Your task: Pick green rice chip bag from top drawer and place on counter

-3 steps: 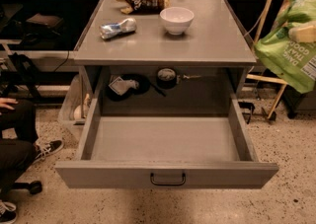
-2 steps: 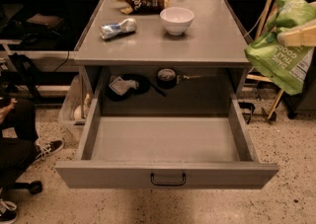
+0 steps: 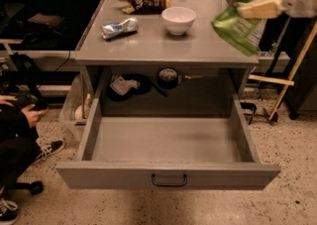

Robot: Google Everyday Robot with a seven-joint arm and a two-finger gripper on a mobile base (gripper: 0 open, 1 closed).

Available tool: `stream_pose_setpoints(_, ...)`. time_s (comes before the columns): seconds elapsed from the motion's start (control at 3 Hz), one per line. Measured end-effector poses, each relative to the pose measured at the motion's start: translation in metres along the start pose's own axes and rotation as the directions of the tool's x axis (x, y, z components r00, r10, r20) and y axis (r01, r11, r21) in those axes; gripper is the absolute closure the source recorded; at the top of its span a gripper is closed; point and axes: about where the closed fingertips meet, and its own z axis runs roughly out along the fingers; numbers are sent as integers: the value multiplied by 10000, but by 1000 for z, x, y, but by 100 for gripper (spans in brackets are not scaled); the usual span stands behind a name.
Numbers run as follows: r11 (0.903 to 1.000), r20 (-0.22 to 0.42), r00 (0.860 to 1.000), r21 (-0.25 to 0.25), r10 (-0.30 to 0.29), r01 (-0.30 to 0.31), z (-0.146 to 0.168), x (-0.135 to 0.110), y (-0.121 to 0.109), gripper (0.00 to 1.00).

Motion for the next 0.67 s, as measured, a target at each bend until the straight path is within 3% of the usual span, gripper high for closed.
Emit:
stream_pose_setpoints(0.33, 9990, -321, 9985, -1, -438, 438, 68, 8, -27, 100)
stream_pose_setpoints(0.67, 9975, -1188, 9905, -218, -696, 674, 115, 28, -40, 100)
